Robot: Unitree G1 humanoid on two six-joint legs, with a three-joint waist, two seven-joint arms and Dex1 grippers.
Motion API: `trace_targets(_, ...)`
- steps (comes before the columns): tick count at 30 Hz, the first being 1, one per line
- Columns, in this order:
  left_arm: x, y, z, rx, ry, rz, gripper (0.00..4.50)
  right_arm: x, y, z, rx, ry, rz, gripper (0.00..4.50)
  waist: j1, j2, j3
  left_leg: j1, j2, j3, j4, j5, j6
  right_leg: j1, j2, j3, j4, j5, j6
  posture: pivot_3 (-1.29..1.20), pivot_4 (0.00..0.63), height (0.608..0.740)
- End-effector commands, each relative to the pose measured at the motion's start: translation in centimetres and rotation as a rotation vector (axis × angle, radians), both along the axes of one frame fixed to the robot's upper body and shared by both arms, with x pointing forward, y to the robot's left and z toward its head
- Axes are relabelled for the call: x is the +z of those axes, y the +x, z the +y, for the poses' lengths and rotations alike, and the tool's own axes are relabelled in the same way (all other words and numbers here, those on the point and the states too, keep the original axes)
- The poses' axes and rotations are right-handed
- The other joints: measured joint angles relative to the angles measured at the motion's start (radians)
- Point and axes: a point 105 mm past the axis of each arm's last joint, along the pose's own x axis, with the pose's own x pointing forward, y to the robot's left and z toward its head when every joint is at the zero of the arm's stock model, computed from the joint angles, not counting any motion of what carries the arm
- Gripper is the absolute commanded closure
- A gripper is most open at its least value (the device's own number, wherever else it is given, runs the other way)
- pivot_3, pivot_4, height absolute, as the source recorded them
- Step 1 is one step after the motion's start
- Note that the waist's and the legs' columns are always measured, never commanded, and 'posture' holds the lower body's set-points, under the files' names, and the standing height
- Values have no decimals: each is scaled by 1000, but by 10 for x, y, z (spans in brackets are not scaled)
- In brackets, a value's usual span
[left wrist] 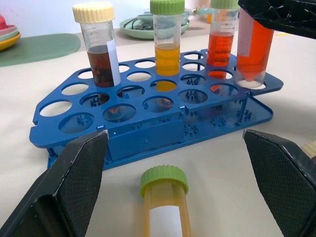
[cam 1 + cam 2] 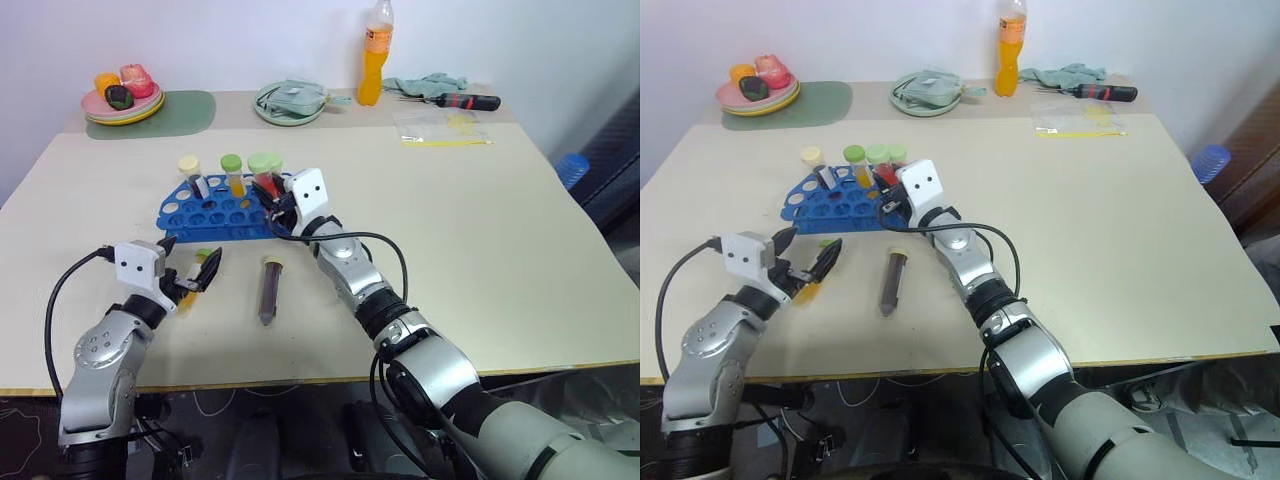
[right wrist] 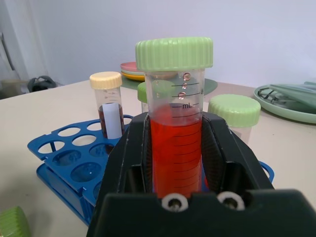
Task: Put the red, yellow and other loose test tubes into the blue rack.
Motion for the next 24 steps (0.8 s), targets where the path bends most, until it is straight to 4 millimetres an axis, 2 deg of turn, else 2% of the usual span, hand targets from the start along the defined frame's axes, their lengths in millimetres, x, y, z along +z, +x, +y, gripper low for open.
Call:
trace_targets(1, 15, 0, -7, -30, 10, -49, 0, 10, -2, 6, 16, 32, -20, 3327, 0, 0, 0, 0, 0, 0, 0, 0, 0, 0, 0, 0, 0, 0, 0, 0, 150, 740)
trace_targets(6, 13, -2, -6, -37, 6, -44, 0, 7, -2, 2, 17, 33, -16, 3327, 0, 0, 0, 0, 0, 0, 0, 0, 0, 0, 0, 0, 0, 0, 0, 0, 150, 740)
trace_targets(17, 3, -5, -2, -55, 11, -29, 0, 2, -9, 11, 74, 16, -9, 3327, -1, 0, 0, 1, 0, 0, 0, 0, 0, 0, 0, 0, 0, 0, 0, 0, 150, 740)
trace_targets(24, -1, -5, 3, -53, 13, -28, 0, 1, -5, 11, 54, 15, 7, 3327, -1, 0, 0, 1, 0, 0, 0, 0, 0, 0, 0, 0, 0, 0, 0, 0, 150, 740)
